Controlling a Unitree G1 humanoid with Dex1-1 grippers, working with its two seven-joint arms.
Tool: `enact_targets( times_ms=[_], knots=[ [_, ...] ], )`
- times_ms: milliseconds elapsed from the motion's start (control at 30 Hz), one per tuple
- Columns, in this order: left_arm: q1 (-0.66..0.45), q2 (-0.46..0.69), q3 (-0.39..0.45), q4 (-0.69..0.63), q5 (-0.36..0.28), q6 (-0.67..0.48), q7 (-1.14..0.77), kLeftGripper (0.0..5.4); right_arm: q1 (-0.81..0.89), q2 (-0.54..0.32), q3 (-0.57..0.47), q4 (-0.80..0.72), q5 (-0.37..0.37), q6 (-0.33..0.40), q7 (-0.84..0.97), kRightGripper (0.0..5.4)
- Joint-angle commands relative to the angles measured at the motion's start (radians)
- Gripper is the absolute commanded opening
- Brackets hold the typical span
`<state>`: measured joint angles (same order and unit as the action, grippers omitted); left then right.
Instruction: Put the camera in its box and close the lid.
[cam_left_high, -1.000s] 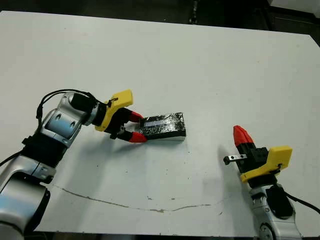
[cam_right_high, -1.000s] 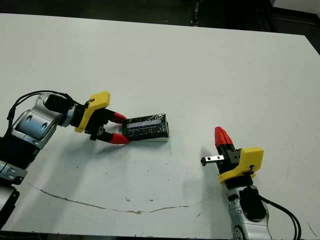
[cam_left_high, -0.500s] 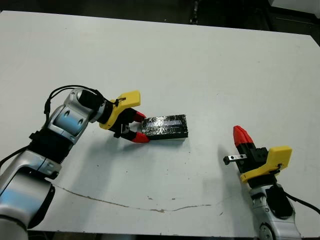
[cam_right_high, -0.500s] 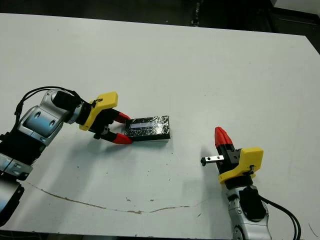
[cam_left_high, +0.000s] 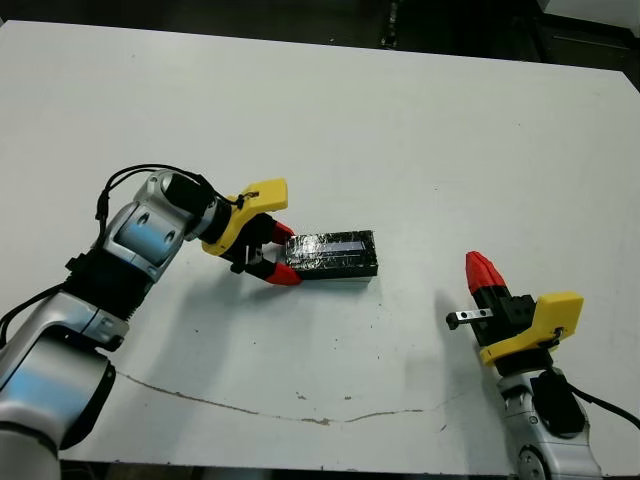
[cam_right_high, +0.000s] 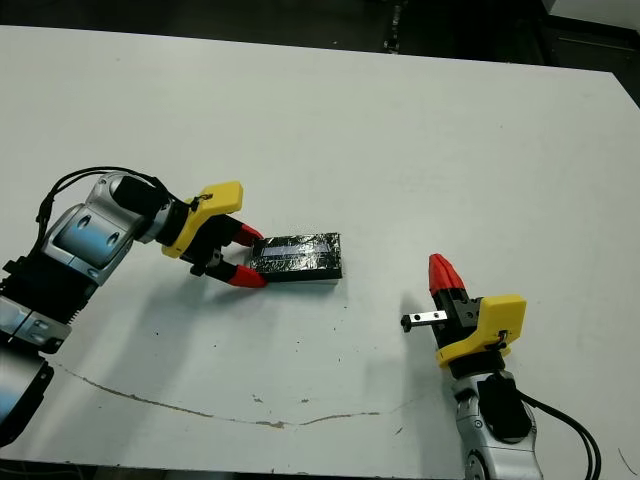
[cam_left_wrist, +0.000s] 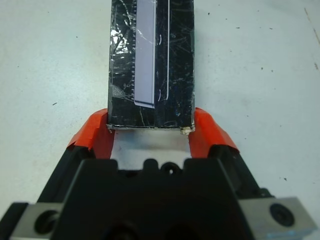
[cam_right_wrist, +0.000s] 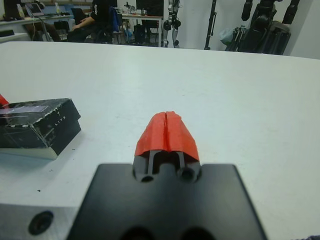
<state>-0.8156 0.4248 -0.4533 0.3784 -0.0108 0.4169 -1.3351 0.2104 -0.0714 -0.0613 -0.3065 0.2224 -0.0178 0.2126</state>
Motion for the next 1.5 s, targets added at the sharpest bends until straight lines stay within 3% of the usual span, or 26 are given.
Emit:
enact_targets(
  times_ms=[33, 200, 400, 867, 1033, 1233, 1500],
  knots=[
    [0.024, -0.057, -0.035, 0.005, 0.008, -0.057, 0.011, 3.81, 0.011, -0.010, -0.007, 0.000, -0.005, 0.008, -0.006, 0.00],
    [0.024, -0.061, -0.036, 0.046, 0.028, -0.166, 0.021, 4.52, 0.012, -0.009, -0.008, 0.003, -0.001, 0.003, -0.003, 0.00],
    [0.033, -0.058, -0.023, 0.046, 0.020, -0.155, 0.029, 5.38, 0.013, -0.008, -0.006, -0.003, 0.002, 0.012, -0.005, 0.00],
    [0.058, -0.054, 0.018, 0.034, 0.002, -0.164, 0.051, 5.39, 0.015, -0.005, -0.003, 0.004, -0.001, 0.006, -0.004, 0.00],
    [0.075, -0.077, 0.077, 0.036, -0.060, -0.171, 0.060, 5.39, 0.018, -0.009, -0.003, -0.001, -0.004, 0.014, -0.008, 0.00],
    [0.101, -0.085, 0.114, 0.015, -0.073, -0.234, 0.106, 5.39, 0.018, -0.010, -0.003, 0.007, -0.002, 0.001, 0.001, 0.00],
    [0.104, -0.065, 0.140, 0.039, -0.106, -0.207, 0.086, 5.39, 0.021, -0.010, -0.003, 0.001, 0.000, 0.011, -0.001, 0.00]
  ],
)
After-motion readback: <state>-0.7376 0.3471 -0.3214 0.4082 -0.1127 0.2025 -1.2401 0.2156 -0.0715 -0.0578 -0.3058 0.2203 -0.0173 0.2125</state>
